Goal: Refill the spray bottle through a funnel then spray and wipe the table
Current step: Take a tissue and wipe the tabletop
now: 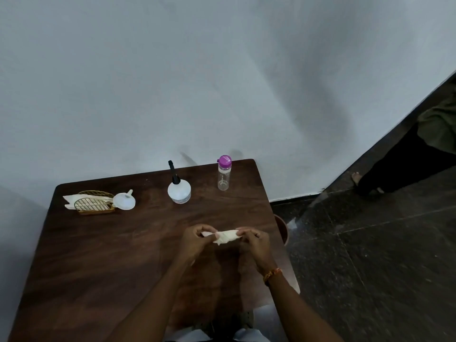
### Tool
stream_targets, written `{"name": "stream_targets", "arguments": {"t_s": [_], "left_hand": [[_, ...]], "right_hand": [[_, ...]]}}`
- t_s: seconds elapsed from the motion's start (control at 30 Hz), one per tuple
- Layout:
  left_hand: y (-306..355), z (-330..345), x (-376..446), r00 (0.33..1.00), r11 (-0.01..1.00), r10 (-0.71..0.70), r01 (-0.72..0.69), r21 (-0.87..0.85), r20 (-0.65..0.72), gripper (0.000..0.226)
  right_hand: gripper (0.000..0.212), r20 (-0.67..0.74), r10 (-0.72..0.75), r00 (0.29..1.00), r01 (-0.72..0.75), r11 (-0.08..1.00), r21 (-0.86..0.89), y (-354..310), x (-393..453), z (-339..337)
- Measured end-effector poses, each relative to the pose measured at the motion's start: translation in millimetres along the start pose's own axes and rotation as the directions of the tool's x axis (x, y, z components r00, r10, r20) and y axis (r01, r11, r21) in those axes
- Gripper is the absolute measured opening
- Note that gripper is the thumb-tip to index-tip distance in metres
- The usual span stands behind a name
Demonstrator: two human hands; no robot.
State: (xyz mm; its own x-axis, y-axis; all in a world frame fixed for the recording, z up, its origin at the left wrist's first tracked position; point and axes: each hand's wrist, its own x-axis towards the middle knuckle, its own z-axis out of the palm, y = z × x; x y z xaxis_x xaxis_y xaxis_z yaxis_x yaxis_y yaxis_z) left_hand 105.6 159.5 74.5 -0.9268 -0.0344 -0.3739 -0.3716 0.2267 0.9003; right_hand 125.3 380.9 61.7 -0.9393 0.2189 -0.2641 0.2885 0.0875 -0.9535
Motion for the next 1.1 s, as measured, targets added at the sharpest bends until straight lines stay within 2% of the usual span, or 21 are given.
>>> {"name": "stream_targets", "arguments": {"t_s": [0.07,0.17,0.23,0.33,0.47,0.53,0.63,0.77,0.8,0.9,1.0,1.03,1.1], "left_hand": [[0.0,3.5,2.2,0.999,0.999,0.04,-0.04,0.002,0.02,0.021],[2.5,3.1,2.3,0.998,0.998,0.051,-0.052,0.038,0.041,0.026],[3.2,4.4,2.7,0.995,0.992,0.069,-0.076,0.105,0.066,0.025],[1.0,9.5,1.3,0.989,0.965,0.106,-0.127,0.228,0.105,0.027],[-8.9,16.1,6.7,0.975,0.904,0.093,-0.167,0.394,0.2,0.037],[-20.4,22.5,18.2,0.959,0.84,0.075,-0.209,0.501,0.274,0.041],[6.1,39.0,10.7,0.934,0.726,0.158,-0.329,0.603,0.32,0.059],[32.9,73.3,9.0,0.926,0.632,0.208,-0.372,0.679,0.314,0.041],[35.0,84.1,12.4,0.915,0.616,0.23,-0.4,0.679,0.331,0.041],[44.3,123.4,20.3,0.892,0.578,0.273,-0.452,0.68,0.36,0.034],[60.6,170.2,28.6,0.868,0.54,0.31,-0.497,0.679,0.389,0.038],[66.2,186.9,32.3,0.867,0.512,0.307,-0.499,0.699,0.393,0.041],[75.8,221.6,40.7,0.854,0.45,0.317,-0.518,0.728,0.413,0.046]], "right_hand": [[0.02,0.016,-0.089,0.996,0.09,0.994,-0.07,1.5,-3.3,1.3],[0.042,0.148,-0.31,0.939,0.342,0.886,-0.313,10.0,-2.9,1.9],[0.041,0.225,-0.326,0.918,0.391,0.832,-0.393,20.2,-0.2,4.9],[0.029,0.228,-0.29,0.929,0.366,0.803,-0.471,33.4,3.9,6.9],[0.031,0.208,-0.31,0.928,0.373,0.792,-0.483,25.0,5.1,2.5],[0.031,0.218,-0.314,0.924,0.383,0.767,-0.515,21.9,5.9,-0.5],[0.03,0.24,-0.309,0.92,0.388,0.652,-0.651,25.3,8.0,-10.5],[0.022,0.233,-0.315,0.92,0.373,0.521,-0.767,30.2,16.1,-38.2],[0.02,0.225,-0.325,0.918,0.372,0.513,-0.774,33.5,19.8,-47.5],[0.021,0.109,-0.261,0.959,0.256,0.636,-0.728,37.1,26.9,-76.9],[0.023,0.047,-0.205,0.978,0.176,0.672,-0.719,37.7,45.1,-109.1],[0.027,0.027,-0.196,0.98,0.154,0.674,-0.723,36.8,52.6,-122.0],[0.025,0.064,-0.267,0.962,0.212,0.576,-0.789,34.5,70.7,-149.7]]}}
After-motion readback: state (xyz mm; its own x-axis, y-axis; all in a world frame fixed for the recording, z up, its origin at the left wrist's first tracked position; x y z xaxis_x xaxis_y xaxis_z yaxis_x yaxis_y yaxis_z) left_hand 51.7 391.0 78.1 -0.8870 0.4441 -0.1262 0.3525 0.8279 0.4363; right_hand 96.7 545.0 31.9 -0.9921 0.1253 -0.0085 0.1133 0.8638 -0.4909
